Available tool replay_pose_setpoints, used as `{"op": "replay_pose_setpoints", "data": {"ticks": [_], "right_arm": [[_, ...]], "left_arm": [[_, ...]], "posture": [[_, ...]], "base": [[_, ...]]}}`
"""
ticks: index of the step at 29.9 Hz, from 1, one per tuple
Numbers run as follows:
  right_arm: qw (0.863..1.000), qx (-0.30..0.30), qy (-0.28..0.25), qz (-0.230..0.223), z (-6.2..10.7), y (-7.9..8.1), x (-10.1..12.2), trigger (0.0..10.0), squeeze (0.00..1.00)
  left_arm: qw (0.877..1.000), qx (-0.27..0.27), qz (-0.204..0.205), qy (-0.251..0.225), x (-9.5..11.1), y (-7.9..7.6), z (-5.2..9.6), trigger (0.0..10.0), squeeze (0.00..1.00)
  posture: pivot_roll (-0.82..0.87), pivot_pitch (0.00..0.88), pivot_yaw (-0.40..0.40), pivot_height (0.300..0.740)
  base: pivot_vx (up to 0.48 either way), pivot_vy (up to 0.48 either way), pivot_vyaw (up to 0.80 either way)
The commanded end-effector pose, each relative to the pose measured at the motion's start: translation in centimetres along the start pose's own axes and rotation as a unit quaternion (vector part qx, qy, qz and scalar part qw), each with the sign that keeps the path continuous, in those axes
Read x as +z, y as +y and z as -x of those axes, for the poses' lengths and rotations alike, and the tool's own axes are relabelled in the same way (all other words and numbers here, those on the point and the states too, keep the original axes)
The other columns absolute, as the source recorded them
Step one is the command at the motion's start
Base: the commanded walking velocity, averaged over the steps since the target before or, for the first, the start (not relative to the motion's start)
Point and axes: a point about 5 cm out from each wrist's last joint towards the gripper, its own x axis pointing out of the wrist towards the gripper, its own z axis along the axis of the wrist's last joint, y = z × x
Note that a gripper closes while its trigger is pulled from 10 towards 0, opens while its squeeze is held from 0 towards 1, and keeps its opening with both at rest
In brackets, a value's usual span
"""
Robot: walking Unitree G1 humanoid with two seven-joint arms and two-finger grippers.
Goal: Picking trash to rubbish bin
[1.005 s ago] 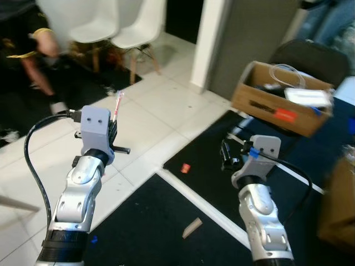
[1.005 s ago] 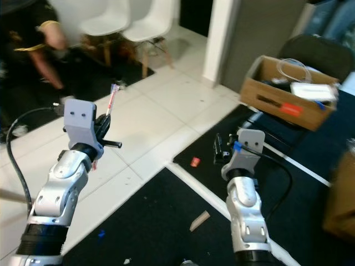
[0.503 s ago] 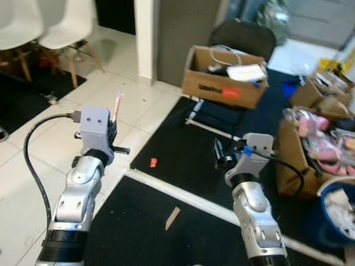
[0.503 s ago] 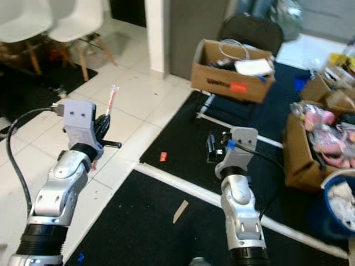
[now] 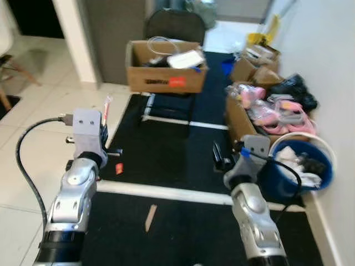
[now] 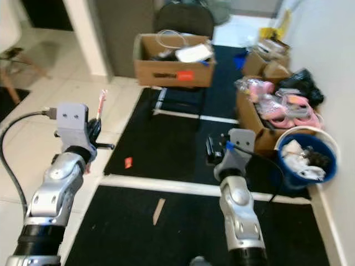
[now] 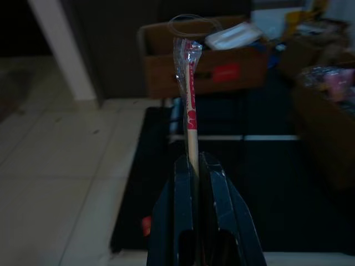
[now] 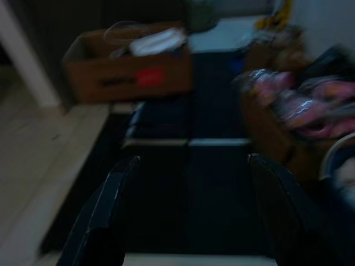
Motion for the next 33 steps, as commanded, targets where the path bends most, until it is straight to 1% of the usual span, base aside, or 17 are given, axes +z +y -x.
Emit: {"op": "replay_pose_setpoints", "data": {"ticks": [1, 4, 6, 7, 9, 10, 11, 14, 16, 17, 19, 23, 25, 30, 33], "right_arm": [[1.0, 0.006, 0.008, -0.008, 0.2, 0.3, -0.4, 10.0, 0.0], [1.0, 0.008, 0.008, -0.009, 0.2, 0.4, -0.5, 10.0, 0.0], [1.0, 0.006, 0.011, -0.008, 0.2, 0.4, -0.6, 10.0, 0.0], [1.0, 0.005, 0.012, -0.008, 0.2, 0.4, -0.6, 10.0, 0.0], [1.0, 0.004, 0.012, -0.01, 0.2, 0.3, -0.6, 10.0, 0.0], [1.0, 0.006, 0.015, -0.015, 0.2, 0.3, -0.7, 10.0, 0.0], [1.0, 0.006, 0.015, -0.015, 0.2, 0.3, -0.7, 10.0, 0.0], [0.999, 0.024, 0.028, -0.022, 0.3, 0.7, -1.0, 10.0, 0.0], [0.996, 0.063, 0.057, -0.03, 0.6, 1.5, -1.9, 10.0, 0.0], [0.996, 0.063, 0.057, -0.03, 0.6, 1.5, -1.9, 10.0, 0.0], [0.993, 0.095, 0.07, -0.029, 0.9, 2.2, -2.3, 10.0, 0.0], [0.992, 0.1, 0.072, -0.023, 1.1, 2.3, -2.5, 10.0, 0.0], [0.991, 0.105, 0.073, -0.028, 1.1, 2.4, -2.5, 10.0, 0.0], [0.99, 0.114, 0.083, -0.013, 1.2, 2.6, -2.9, 10.0, 0.0], [0.99, 0.113, 0.086, -0.011, 1.2, 2.6, -2.9, 10.0, 0.0]], "left_arm": [[1.0, -0.002, -0.002, 0.018, -0.7, 0.1, 0.4, 10.0, 0.0], [1.0, 0.003, 0.007, 0.023, -0.9, 0.1, 0.5, 10.0, 0.0], [0.998, -0.004, 0.023, 0.052, -1.6, -0.1, 0.6, 10.0, 0.0], [0.998, -0.007, 0.025, 0.057, -1.8, -0.1, 0.7, 10.0, 0.0], [0.998, -0.003, 0.025, 0.054, -1.8, -0.1, 0.8, 10.0, 0.0], [0.998, 0.0, 0.015, 0.054, -1.8, -0.1, 0.9, 10.0, 0.0], [0.998, 0.0, 0.015, 0.054, -1.8, -0.1, 0.9, 10.0, 0.0], [0.999, 0.003, 0.006, 0.054, -1.9, -0.1, 0.9, 10.0, 0.0], [0.999, 0.006, 0.008, 0.053, -2.0, -0.3, 1.1, 10.0, 0.0], [0.999, 0.006, 0.008, 0.053, -2.0, -0.3, 1.1, 10.0, 0.0], [0.999, 0.004, 0.008, 0.053, -2.1, -0.5, 1.2, 10.0, 0.0], [0.998, 0.002, 0.005, 0.055, -2.2, -0.6, 1.4, 10.0, 0.0], [0.998, -0.002, 0.004, 0.055, -2.2, -0.6, 1.4, 10.0, 0.0], [0.998, -0.011, 0.006, 0.056, -2.2, -0.7, 1.4, 10.0, 0.0], [0.998, -0.011, 0.006, 0.056, -2.2, -0.7, 1.4, 10.0, 0.0]], "posture": [[0.02, 0.137, 0.004, 0.74], [0.02, 0.139, 0.004, 0.74], [0.02, 0.141, 0.005, 0.74], [0.02, 0.141, 0.005, 0.74], [0.01, 0.142, 0.006, 0.74], [0.01, 0.142, 0.006, 0.74], [0.01, 0.142, 0.006, 0.74], [0.01, 0.146, 0.007, 0.74], [0.01, 0.148, 0.007, 0.74], [0.01, 0.148, 0.007, 0.74], [0.01, 0.148, 0.007, 0.74], [0.01, 0.15, 0.006, 0.74], [0.01, 0.149, 0.007, 0.74], [0.01, 0.149, 0.008, 0.74], [0.01, 0.147, 0.008, 0.74]], "base": [[0.0, 0.0, -0.8], [0.0, 0.0, -0.8], [0.0, 0.0, -0.8], [0.0, 0.0, -0.8], [0.0, 0.0, -0.8], [0.0, 0.0, -0.49], [0.0, 0.0, -0.49], [0.0, 0.0, 0.0], [0.0, 0.0, 0.0], [0.0, 0.0, 0.0], [0.0, 0.0, 0.0], [0.0, 0.0, 0.0], [0.262, 0.0, 0.0], [0.304, 0.0, 0.0], [0.32, 0.0, 0.0]]}}
